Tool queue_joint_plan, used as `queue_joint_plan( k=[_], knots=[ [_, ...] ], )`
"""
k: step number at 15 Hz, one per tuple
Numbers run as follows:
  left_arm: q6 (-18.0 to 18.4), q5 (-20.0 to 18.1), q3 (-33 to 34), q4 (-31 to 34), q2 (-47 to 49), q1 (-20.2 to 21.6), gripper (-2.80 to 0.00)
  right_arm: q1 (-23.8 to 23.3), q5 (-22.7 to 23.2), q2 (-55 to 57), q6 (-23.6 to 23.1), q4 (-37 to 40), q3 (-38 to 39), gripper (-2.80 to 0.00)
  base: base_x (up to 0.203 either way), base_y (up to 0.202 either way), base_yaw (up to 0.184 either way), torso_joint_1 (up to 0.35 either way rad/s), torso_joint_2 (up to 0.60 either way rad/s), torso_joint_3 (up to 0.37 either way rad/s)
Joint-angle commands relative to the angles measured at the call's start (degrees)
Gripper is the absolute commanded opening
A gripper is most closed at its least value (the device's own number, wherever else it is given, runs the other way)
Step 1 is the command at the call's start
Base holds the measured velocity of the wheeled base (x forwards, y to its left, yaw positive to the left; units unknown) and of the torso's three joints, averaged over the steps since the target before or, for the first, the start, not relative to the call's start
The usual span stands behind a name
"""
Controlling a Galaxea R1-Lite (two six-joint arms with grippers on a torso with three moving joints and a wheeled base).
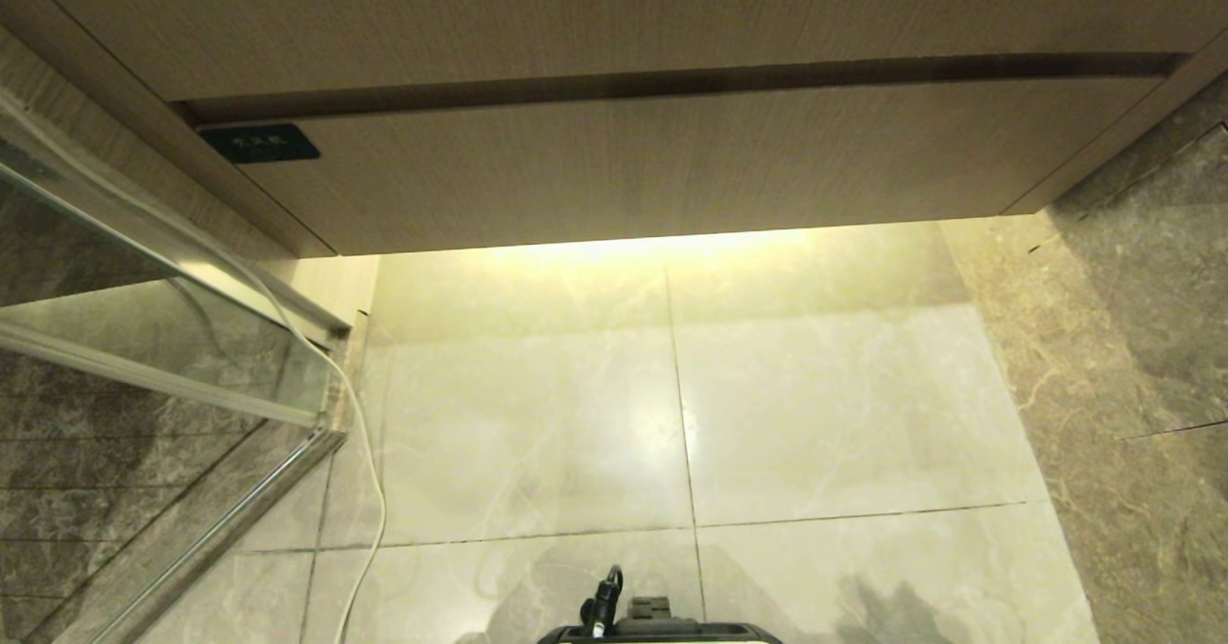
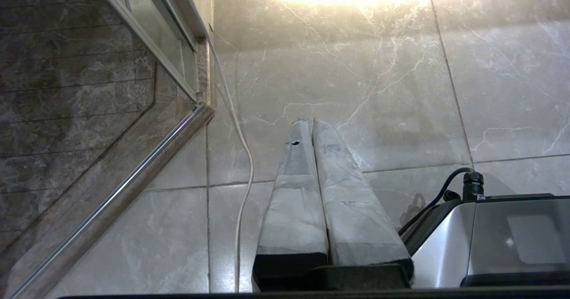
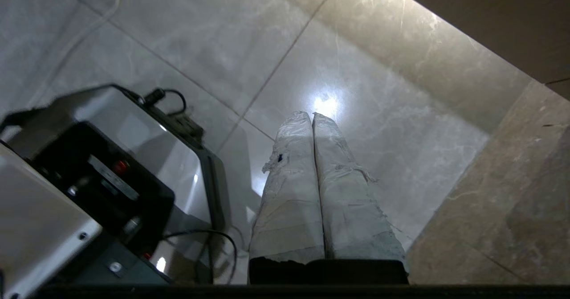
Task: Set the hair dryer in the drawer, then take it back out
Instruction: Pull open the drawer
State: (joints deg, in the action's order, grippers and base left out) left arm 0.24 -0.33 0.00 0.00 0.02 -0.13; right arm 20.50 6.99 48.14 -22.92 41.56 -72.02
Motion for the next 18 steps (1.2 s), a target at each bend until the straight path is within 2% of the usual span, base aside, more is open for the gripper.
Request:
queue_joint_plan(
  k=[1, 2, 3, 5, 7, 8, 9, 10, 13, 16, 18],
  knots=[
    [0.0, 0.0, 0.0, 0.0, 0.0, 0.0, -2.8, 0.3, -2.7, 8.8, -7.9, -1.5, 0.4, -2.8, 0.0, 0.0, 0.0, 0.0, 0.0, 0.0],
    [0.0, 0.0, 0.1, 0.0, 0.0, 0.0, -2.8, 0.3, -3.7, 11.2, -11.9, -3.5, 0.6, -2.8, 0.0, 0.0, 0.0, 0.0, 0.0, 0.0],
    [0.0, 0.0, 0.0, 0.0, 0.0, 0.0, -2.8, 0.1, -4.2, 13.5, -13.6, -6.4, 0.8, -2.8, 0.0, 0.0, 0.0, 0.0, 0.0, 0.0],
    [-0.1, 0.0, 0.1, 0.0, 0.0, 0.0, -2.8, -1.4, -4.9, 17.5, -14.9, -14.3, 1.6, -2.8, 0.0, 0.0, 0.0, 0.0, 0.0, 0.0],
    [0.0, 0.0, 0.1, 0.0, 0.0, 0.0, -2.8, -1.6, -6.0, 20.1, -16.7, -17.1, -0.1, -2.8, 0.0, 0.0, 0.0, 0.0, 0.0, 0.0],
    [-0.1, 0.0, 0.1, 0.0, 0.0, 0.0, -2.8, -1.6, -6.6, 20.6, -19.5, -18.1, -0.4, 0.0, 0.0, 0.0, 0.0, 0.0, 0.0, 0.0],
    [0.0, 0.0, 0.1, 0.0, 0.0, 0.0, -2.8, -1.3, -7.2, 21.0, -22.6, -19.4, -0.1, 0.0, 0.0, 0.0, 0.0, 0.0, 0.0, 0.0],
    [0.0, 0.0, 0.0, 0.0, 0.0, 0.0, -2.8, -1.2, -7.2, 21.4, -23.6, -21.5, 0.6, 0.0, 0.0, 0.0, 0.0, 0.0, 0.0, 0.0],
    [0.0, 0.0, 0.0, 0.0, 0.0, 0.0, -2.8, -1.1, -7.2, 22.9, -24.2, -30.9, 3.6, 0.0, 0.0, 0.0, 0.0, 0.0, 0.0, 0.0],
    [0.0, 0.0, 0.1, 0.0, 0.0, 0.0, -2.8, -0.5, -7.1, 27.0, -30.7, -39.9, 4.5, 0.0, 0.0, 0.0, 0.0, 0.0, 0.0, 0.0],
    [0.0, 0.0, 0.1, 0.0, 0.0, 0.0, -2.8, -0.1, -5.3, 30.8, -33.6, -46.0, 4.6, 0.0, 0.0, 0.0, 0.0, 0.0, 0.0, 0.0]
  ],
)
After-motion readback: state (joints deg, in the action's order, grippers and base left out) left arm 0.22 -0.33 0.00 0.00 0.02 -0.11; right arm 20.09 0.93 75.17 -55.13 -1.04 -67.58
